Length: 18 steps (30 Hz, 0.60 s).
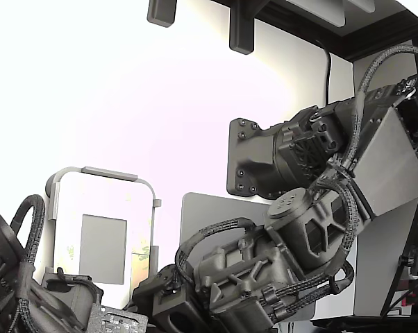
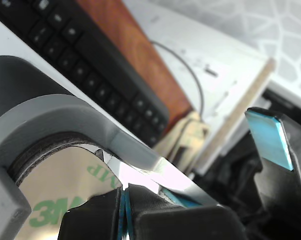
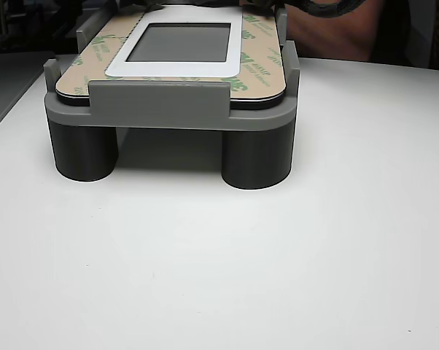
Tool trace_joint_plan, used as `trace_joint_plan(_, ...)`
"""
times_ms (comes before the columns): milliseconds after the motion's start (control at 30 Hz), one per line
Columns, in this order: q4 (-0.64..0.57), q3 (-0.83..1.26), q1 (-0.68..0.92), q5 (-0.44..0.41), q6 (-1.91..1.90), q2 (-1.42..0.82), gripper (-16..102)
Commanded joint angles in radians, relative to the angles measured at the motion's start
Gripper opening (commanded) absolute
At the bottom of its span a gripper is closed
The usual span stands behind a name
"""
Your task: Peel off protective film from adhesive tape.
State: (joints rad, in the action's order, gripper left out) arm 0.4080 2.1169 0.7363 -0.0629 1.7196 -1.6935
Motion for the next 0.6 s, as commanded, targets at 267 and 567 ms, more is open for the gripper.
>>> trace_joint_plan(267, -0.011, -0.012, -0.029, 0.011, 0.017, -0.026, -10)
trace_joint_plan(567, -0.017, 0.0, -0.038, 0.018, 0.028, -0.037, -10)
